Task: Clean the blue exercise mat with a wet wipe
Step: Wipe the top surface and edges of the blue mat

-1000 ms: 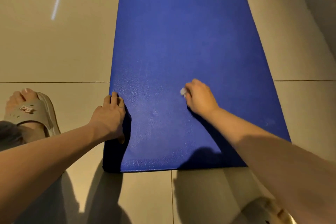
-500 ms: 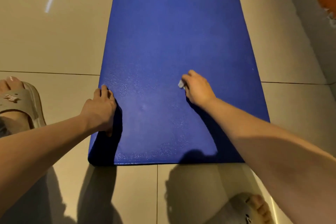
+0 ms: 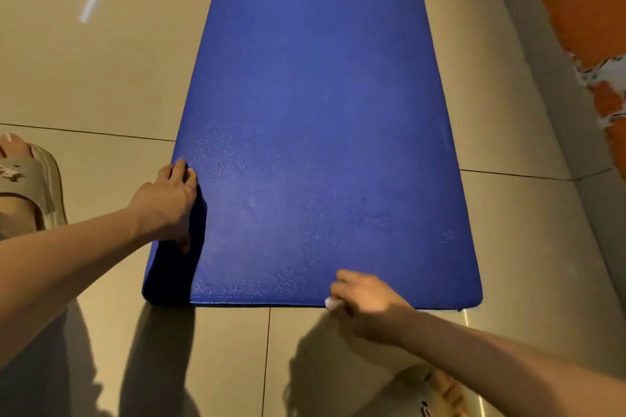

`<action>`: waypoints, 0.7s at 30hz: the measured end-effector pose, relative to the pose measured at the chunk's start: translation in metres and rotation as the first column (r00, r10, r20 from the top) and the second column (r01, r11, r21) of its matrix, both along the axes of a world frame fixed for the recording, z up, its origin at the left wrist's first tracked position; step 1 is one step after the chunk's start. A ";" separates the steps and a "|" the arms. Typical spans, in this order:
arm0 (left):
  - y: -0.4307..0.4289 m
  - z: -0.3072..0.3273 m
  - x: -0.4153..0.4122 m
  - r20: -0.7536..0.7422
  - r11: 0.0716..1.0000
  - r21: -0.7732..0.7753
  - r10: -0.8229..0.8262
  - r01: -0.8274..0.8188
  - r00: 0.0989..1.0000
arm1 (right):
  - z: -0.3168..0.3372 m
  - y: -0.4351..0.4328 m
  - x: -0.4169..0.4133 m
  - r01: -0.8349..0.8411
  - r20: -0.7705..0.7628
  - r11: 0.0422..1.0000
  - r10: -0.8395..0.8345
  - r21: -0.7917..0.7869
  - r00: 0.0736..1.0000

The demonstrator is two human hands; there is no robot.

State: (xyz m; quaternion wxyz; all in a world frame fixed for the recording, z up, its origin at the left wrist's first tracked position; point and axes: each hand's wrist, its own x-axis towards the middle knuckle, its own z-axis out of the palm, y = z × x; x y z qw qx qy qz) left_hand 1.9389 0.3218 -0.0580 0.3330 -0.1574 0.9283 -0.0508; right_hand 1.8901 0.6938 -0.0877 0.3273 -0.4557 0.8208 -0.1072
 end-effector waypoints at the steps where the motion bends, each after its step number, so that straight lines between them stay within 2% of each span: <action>1: 0.000 0.000 0.001 0.001 1.000 0.001 0.000 0.000 1.000 | -0.001 0.002 0.004 -0.034 0.002 0.999 0.034 0.012 0.999; 5: 0.001 -0.001 0.000 -0.009 1.000 0.001 -0.002 0.002 1.000 | -0.009 -0.017 -0.015 -0.049 -0.056 0.997 0.045 -0.065 0.997; 8: 0.001 -0.001 0.000 -0.013 1.000 0.006 -0.009 0.009 1.000 | -0.018 -0.058 -0.048 0.026 -0.157 0.981 -0.058 -0.193 0.986; 13: 0.002 -0.001 0.000 -0.017 1.000 0.005 -0.005 0.005 1.000 | -0.021 -0.129 -0.116 0.135 -0.283 0.957 -0.208 -0.255 0.936; 16: 0.002 -0.001 0.000 -0.020 1.000 0.001 -0.004 0.004 1.000 | -0.026 -0.151 -0.132 0.275 -0.303 0.932 -0.340 -0.238 0.891; 18: 0.001 -0.001 -0.001 -0.021 1.000 0.006 -0.012 0.012 1.000 | -0.026 -0.154 -0.117 0.277 -0.292 0.940 -0.327 -0.199 0.899; 21: 0.001 -0.002 0.000 -0.027 1.000 0.006 -0.009 0.009 1.000 | -0.019 -0.125 -0.066 0.198 -0.178 0.957 -0.237 -0.211 0.955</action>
